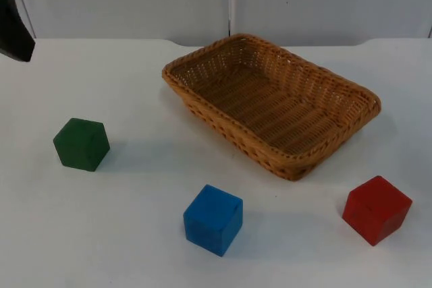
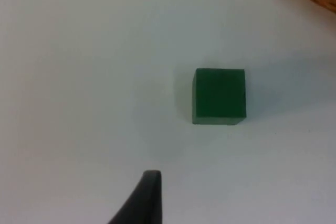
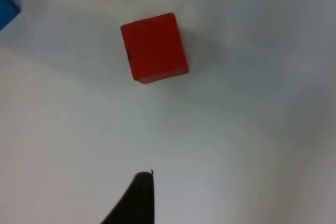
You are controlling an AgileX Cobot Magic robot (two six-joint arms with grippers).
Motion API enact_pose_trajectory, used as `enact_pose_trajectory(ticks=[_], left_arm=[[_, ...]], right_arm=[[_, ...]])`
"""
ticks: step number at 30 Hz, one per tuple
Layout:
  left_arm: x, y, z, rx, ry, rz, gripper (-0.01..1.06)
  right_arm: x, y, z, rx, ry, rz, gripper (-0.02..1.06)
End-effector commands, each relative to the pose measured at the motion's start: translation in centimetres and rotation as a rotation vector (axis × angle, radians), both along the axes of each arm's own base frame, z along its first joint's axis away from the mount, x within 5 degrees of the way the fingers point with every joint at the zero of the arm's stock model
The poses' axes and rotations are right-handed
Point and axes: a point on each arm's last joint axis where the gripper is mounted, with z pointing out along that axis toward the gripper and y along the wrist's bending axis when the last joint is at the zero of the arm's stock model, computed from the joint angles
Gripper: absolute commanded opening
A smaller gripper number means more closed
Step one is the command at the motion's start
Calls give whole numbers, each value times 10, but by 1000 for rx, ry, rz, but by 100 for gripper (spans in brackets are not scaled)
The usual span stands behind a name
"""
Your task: Pick up one cube with each hand and place exactly two cubes into the same basket, leaving the remaining cube outside.
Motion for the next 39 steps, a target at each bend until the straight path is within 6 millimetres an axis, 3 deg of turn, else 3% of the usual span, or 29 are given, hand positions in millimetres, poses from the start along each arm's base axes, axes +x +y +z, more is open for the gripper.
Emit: enact_pose_trajectory(ticks=[1, 9, 18, 30, 39], left_arm=[[6, -2, -1, -8, -19, -14, 105], [20, -3, -19, 0, 8, -20, 105], [35, -7, -45, -20, 59, -57, 105], [54, -13, -85, -34, 108, -107, 105], [66, -19, -103, -86, 119, -142, 105]], right_arm=[[3, 7, 1, 11, -24, 26, 105], [12, 41, -11, 17, -64, 156, 105], [24, 71, -43, -61, -33, 219, 105], [44, 81, -72, -83, -32, 213, 105], [54, 87, -97, -93, -6, 212, 105]])
